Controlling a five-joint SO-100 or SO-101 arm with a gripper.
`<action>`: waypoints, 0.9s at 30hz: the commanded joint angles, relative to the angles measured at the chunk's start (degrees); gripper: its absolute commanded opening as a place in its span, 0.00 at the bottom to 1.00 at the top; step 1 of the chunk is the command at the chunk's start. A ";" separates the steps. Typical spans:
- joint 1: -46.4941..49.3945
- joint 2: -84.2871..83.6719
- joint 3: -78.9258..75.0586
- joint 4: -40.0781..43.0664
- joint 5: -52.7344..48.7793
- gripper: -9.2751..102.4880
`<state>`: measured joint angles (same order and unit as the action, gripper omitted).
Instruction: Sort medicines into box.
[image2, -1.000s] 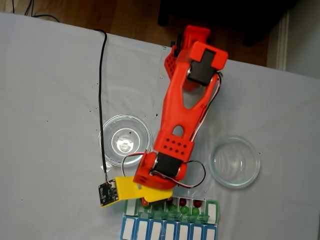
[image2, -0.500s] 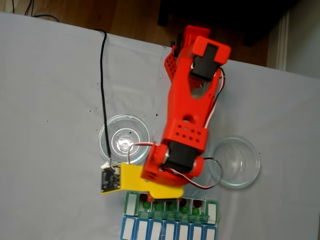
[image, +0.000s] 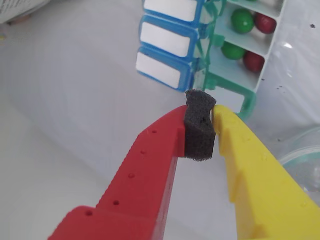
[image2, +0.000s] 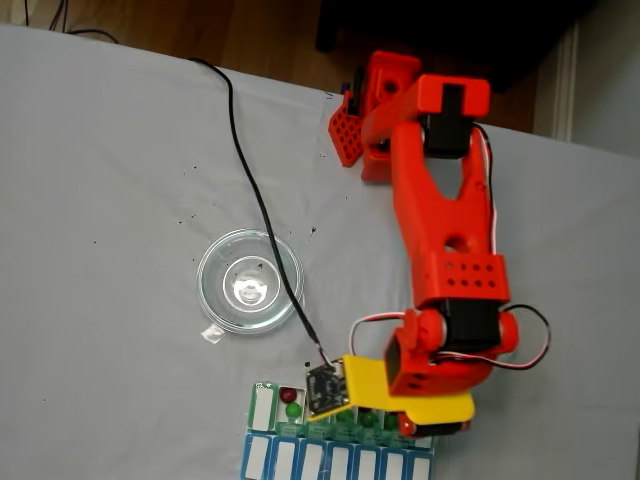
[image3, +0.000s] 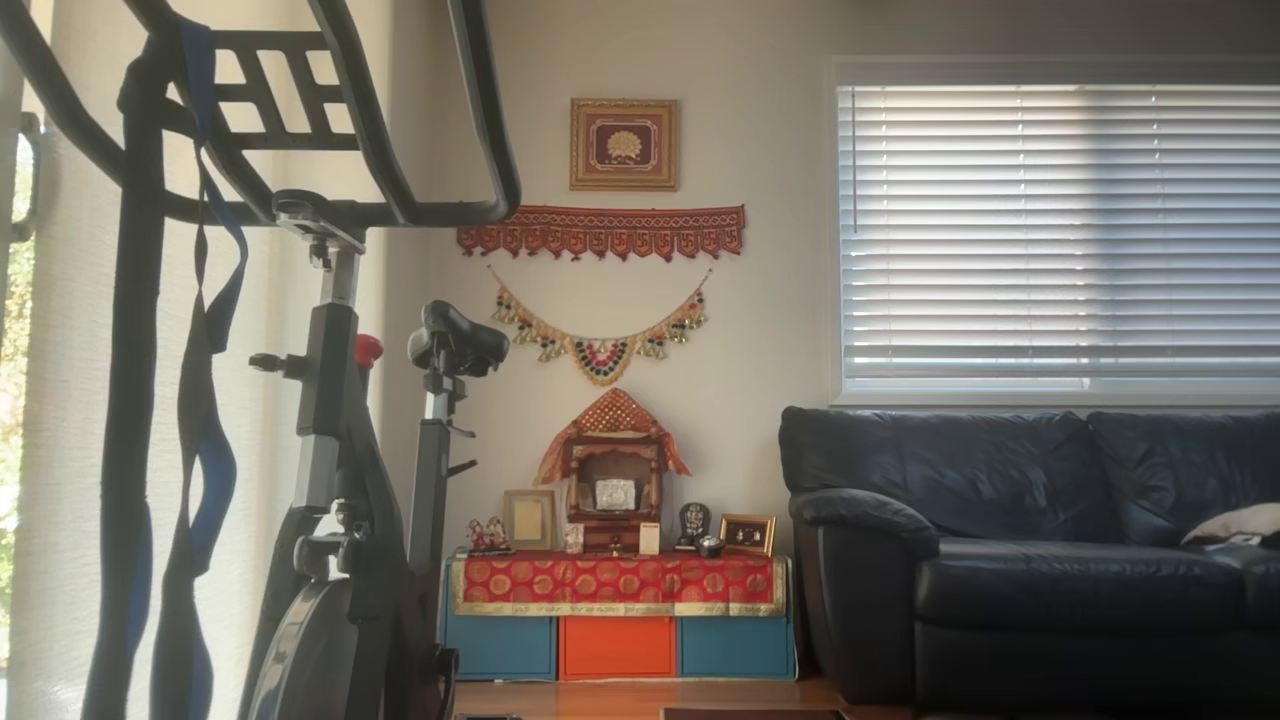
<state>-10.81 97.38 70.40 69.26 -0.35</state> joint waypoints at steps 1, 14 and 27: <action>-2.20 5.98 1.05 -4.39 0.79 0.09; -2.37 0.18 -2.46 -8.79 1.58 0.09; -2.99 -1.41 2.37 -17.05 -1.23 0.09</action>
<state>-13.10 93.25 73.04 55.20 -0.62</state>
